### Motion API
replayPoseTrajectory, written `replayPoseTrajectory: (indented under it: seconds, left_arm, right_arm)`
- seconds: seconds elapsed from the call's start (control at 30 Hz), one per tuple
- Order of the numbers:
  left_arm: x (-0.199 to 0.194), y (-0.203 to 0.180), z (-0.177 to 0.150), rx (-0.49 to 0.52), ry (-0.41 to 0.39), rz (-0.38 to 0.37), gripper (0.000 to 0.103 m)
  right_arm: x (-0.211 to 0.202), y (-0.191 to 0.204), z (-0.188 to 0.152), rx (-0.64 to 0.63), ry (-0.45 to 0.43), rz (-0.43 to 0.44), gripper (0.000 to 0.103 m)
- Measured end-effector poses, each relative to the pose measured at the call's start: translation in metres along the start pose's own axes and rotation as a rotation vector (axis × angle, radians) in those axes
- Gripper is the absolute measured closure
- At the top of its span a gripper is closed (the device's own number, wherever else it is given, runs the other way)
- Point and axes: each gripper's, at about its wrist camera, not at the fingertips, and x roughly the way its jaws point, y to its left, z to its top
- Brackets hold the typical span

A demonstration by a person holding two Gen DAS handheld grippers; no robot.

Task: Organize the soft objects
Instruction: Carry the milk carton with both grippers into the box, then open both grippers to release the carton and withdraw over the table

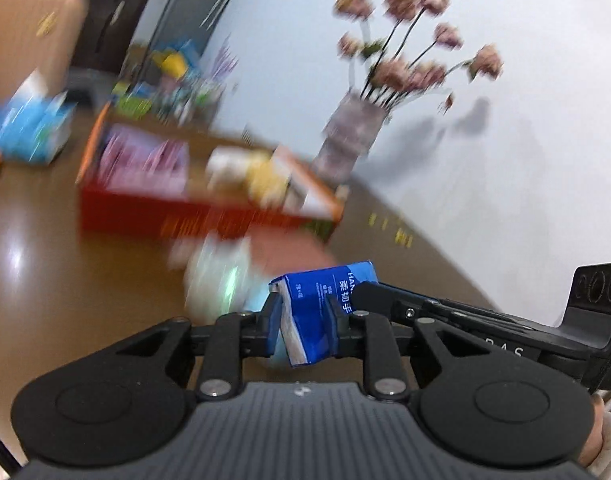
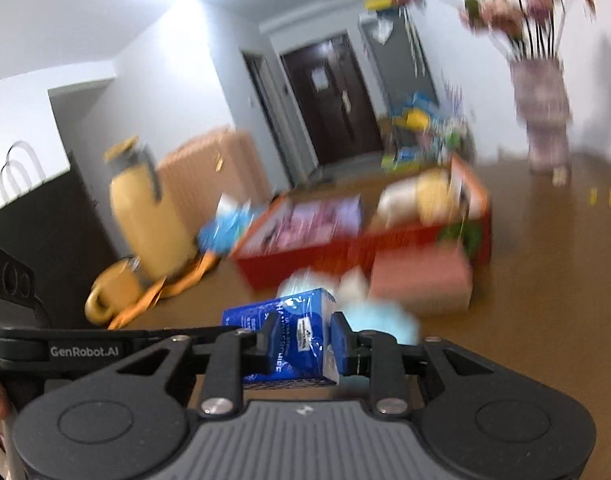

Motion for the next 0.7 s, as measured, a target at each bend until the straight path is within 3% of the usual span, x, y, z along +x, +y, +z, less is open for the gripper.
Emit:
replayPoseTrajectory:
  seconds: [0.1,0.3,0.43,0.57,0.7]
  left_arm:
    - [0.040,0.000,0.048,0.023,-0.027,-0.008,0.080]
    - [0.138,0.022,0.107,-0.034,0.050,0.011,0.080]
    - [0.190,0.046,0.106,-0.091,0.145,0.033,0.080]
    - [0.220,0.049,0.095,-0.070,0.217,0.038,0.082]
    - [0.208,0.044,0.095,-0.014,0.187,0.053,0.080]
  right_arm:
    - [0.022,-0.019,0.048,-0.021,-0.038,-0.030,0.078]
    - [0.098,-0.073,0.113,0.011,0.014,-0.112,0.078]
    - [0.152,-0.108,0.126,0.054,0.122,-0.148,0.078]
    - [0.181,-0.108,0.116,-0.032,0.192,-0.281,0.076]
    - [0.176,-0.096,0.106,-0.124,0.141,-0.361,0.056]
